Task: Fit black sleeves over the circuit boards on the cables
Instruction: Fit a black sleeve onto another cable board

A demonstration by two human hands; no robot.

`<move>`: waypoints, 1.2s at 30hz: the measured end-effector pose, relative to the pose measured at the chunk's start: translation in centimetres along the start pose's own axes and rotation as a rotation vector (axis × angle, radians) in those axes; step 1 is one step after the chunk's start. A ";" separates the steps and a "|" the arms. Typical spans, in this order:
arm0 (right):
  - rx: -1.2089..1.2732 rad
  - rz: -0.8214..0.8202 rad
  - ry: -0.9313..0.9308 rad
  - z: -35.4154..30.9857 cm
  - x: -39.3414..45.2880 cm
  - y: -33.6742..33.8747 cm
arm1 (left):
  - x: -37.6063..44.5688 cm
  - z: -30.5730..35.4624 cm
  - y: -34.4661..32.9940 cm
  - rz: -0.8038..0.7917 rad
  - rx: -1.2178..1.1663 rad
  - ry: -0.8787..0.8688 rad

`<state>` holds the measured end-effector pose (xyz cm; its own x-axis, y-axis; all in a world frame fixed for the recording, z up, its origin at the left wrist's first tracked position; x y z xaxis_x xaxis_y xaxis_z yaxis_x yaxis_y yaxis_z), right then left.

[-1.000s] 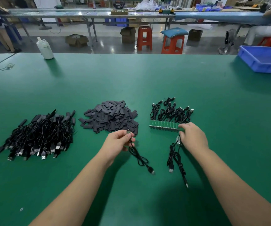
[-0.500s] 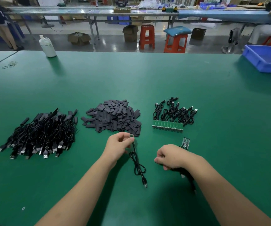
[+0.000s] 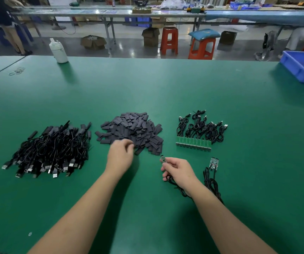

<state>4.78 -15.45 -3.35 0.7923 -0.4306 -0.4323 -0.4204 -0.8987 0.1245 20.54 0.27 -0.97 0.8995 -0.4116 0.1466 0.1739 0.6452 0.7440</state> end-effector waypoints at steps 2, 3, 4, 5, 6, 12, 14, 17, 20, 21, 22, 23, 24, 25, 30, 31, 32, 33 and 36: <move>0.000 -0.010 -0.001 0.3 0.1 0.1 | 1.9 -2.5 1.8 0.065 0.102 0.012; -0.024 -0.020 0.001 0.4 0.1 0.0 | 2.8 -3.6 2.4 0.060 0.121 0.034; -0.052 -0.030 0.003 0.5 0.2 -0.1 | 3.7 -4.8 2.8 0.041 0.117 0.063; -0.072 -0.040 0.007 0.5 0.3 -0.2 | 4.5 -5.8 3.0 0.014 0.102 0.091; -0.087 -0.047 0.009 0.6 0.3 -0.3 | 5.3 -6.7 3.0 -0.016 0.091 0.115; -0.160 -0.063 0.031 0.7 0.5 -0.3 | 7.2 -8.8 1.1 -0.184 0.201 0.168; -0.182 -0.068 0.039 0.8 0.6 -0.3 | 6.9 -8.3 0.0 -0.206 0.326 0.141; -0.194 -0.082 0.046 0.9 0.8 -0.4 | 5.5 -7.0 -1.7 -0.203 0.422 0.102; -0.199 -0.086 0.048 1.0 0.9 -0.3 | 4.3 -5.0 -3.2 -0.206 0.409 0.088; -0.201 -0.087 0.050 1.0 0.9 -0.3 | 4.0 -4.3 -3.5 -0.204 0.388 0.084; -0.201 -0.089 0.052 1.0 0.9 -0.3 | 3.7 -3.6 -3.7 -0.195 0.357 0.078; -0.199 -0.091 0.053 0.9 0.9 -0.3 | 3.4 -2.9 -3.8 -0.174 0.320 0.067; -0.199 -0.092 0.054 0.9 0.9 -0.4 | 3.1 -2.3 -3.8 -0.140 0.283 0.054; -0.203 -0.091 0.055 0.9 0.8 -0.4 | 2.9 -1.9 -3.6 -0.096 0.257 0.044; -0.207 -0.089 0.051 0.9 0.7 -0.3 | 2.1 -1.5 -2.2 0.095 0.170 0.104; -0.206 -0.089 0.050 0.9 0.6 -0.3 | 2.0 -1.5 -2.1 0.113 0.131 0.121; -0.204 -0.089 0.049 0.9 0.6 -0.3 | 2.0 -1.4 -1.9 0.126 0.084 0.136; -0.204 -0.090 0.047 0.9 0.6 -0.4 | 1.9 -1.5 -1.7 0.135 0.030 0.154; -0.208 -0.091 0.037 0.8 0.6 -0.4 | 2.1 -1.7 -1.2 0.161 -0.110 0.191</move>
<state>5.08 -15.25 -4.39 0.8401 -0.3462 -0.4176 -0.2494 -0.9302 0.2695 22.92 -0.26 -2.70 0.9766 -0.1756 0.1240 0.0554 0.7631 0.6439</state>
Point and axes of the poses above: each hand's wrist, its own x-axis towards the middle knuckle, its own y-axis out of the back of the hand, z = x × y, the point moved 4 cm from there along x, towards the middle knuckle, and after that the axes turned 5 degrees about -y, right-handed, at the moved point
